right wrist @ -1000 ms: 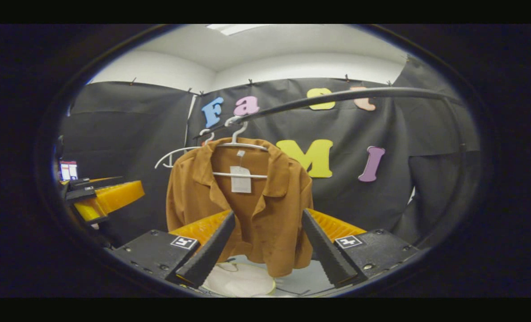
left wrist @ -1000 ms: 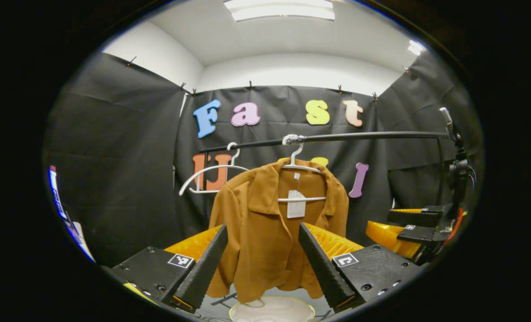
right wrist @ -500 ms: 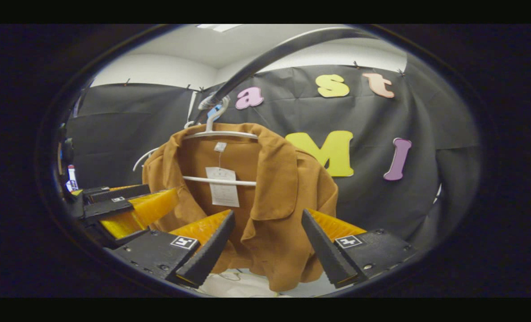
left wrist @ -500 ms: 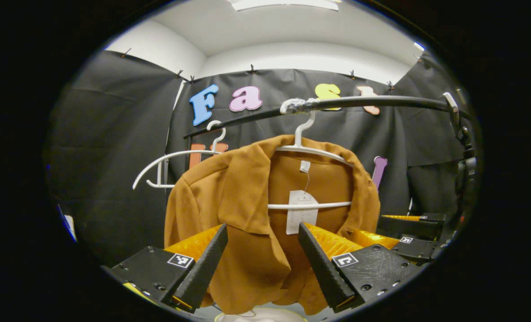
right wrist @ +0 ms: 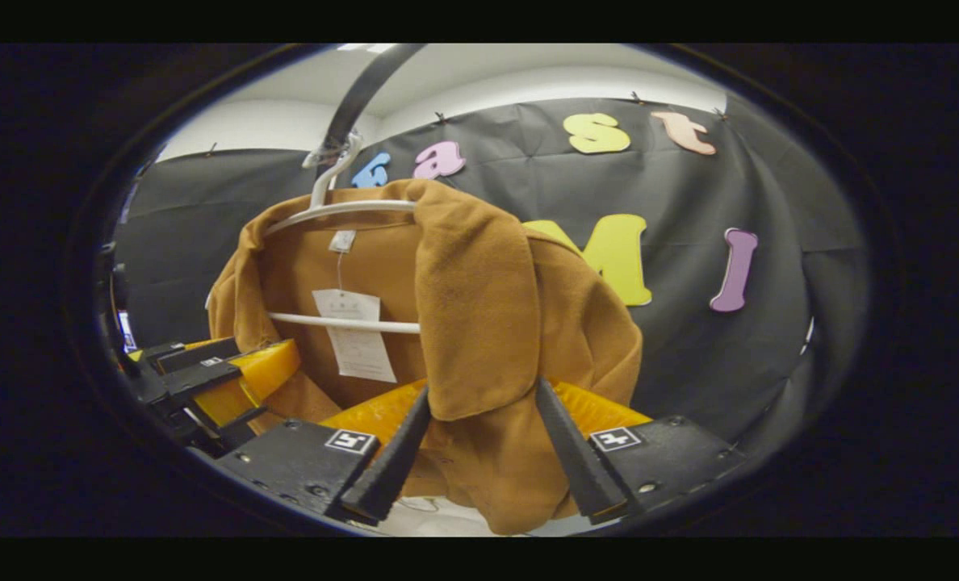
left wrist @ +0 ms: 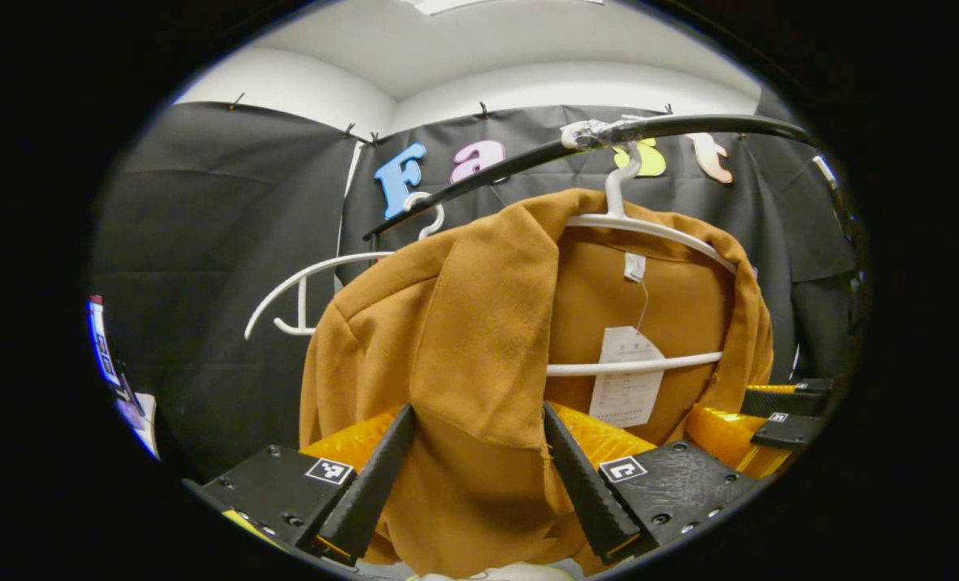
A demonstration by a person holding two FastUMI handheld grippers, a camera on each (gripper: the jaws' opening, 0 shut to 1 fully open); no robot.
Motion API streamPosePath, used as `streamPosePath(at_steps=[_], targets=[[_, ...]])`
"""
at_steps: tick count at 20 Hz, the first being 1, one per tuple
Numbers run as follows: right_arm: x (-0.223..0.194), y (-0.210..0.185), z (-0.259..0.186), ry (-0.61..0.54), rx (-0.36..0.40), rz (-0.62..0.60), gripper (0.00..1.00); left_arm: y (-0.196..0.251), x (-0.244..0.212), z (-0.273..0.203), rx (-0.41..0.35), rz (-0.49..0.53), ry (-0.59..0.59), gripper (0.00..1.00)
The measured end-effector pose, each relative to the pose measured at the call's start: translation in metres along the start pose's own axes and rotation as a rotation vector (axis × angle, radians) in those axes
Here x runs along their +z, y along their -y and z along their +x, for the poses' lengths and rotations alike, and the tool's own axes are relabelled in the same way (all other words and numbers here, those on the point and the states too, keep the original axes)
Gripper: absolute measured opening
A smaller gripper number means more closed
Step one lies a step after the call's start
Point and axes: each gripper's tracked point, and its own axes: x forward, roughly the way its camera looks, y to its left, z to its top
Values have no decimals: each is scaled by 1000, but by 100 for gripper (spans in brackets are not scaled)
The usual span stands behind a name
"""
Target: Grasp the clothes on the hanger with both hands and then place them into the laundry hamper below.
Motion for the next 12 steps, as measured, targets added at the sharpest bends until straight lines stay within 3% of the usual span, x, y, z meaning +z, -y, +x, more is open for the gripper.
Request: streamPosePath(at_steps=[2, 4, 5, 6, 7, 9, 10, 11, 12], targets=[[0, -1, 4, 6, 22, 9, 67, -2, -1, 6, 7, 12, 9, 94], [-2, -3, 7, 2, 58, 6, 52, 0, -4, 7, -16, 18, 0, 72], [-2, 2, 9, 1, 59, 5, 39, 4, -6, 8, -38, 10, -5, 66], [-2, 5, 10, -2, 61, 6, 34, 8, -6, 10, -58, -2, -9, 65], [-1, 8, 9, -3, 65, 20, 22, 10, -10, 15, -70, -9, -21, 52], [-1, 5, 8, -14, 95, 46, 12, 9, -9, 14, -83, -10, -27, 25], [-3, 7, 8, -22, 110, 49, 12, 13, -11, 13, -107, -8, -38, 24], [-3, 8, 10, -35, 126, 49, 9, 16, -13, 15, -128, -2, -51, 34], [-3, 7, 10, -45, 146, 52, 8, 15, -14, 16, -134, 10, -51, 34]])
